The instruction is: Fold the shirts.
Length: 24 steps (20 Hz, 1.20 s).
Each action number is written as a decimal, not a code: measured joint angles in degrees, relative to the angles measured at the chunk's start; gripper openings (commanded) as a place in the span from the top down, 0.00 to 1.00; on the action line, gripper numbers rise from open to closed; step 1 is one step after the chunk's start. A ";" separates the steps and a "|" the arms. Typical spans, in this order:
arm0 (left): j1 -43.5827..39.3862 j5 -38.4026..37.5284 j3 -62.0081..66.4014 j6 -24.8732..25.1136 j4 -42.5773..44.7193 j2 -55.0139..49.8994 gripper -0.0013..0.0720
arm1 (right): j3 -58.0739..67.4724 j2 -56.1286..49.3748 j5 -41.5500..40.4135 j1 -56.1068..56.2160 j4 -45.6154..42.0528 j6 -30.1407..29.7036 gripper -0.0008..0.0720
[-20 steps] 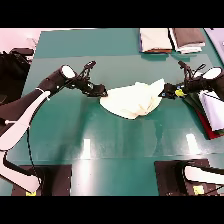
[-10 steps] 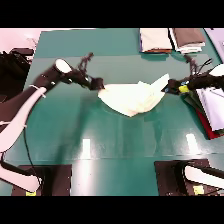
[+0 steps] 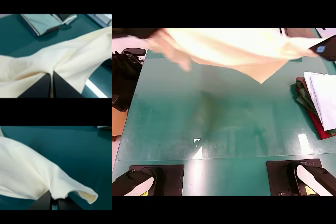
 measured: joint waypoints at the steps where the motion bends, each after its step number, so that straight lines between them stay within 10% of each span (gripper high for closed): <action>1: 0.02 -0.28 0.22 -0.17 0.31 2.45 0.95 | 1.73 0.81 1.01 -0.11 -0.17 0.70 0.96; 7: 0.11 -5.31 -4.68 -2.14 6.86 4.57 0.95 | 3.56 1.66 6.60 0.20 -2.64 4.98 0.96; 17: 0.11 -9.40 -39.04 0.17 8.11 -3.39 0.95 | -27.21 -1.99 5.81 8.48 -13.14 6.69 0.96; 18: 0.11 -9.88 -41.11 0.81 7.56 -3.56 0.83 | -29.35 -1.64 5.40 8.57 -13.44 6.69 0.96; 19: 0.11 -10.36 -42.45 1.31 7.15 -3.65 0.34 | -31.08 -1.16 4.96 8.50 -13.55 6.69 0.96; 20: 0.13 -10.82 -43.50 1.66 6.97 -3.74 0.19 | -32.68 -0.61 4.57 8.20 -14.19 6.69 0.96; 24: 0.87 -11.58 -42.51 2.36 3.76 -3.89 0.19 | -35.98 1.51 3.69 6.23 -14.45 6.73 0.96</action>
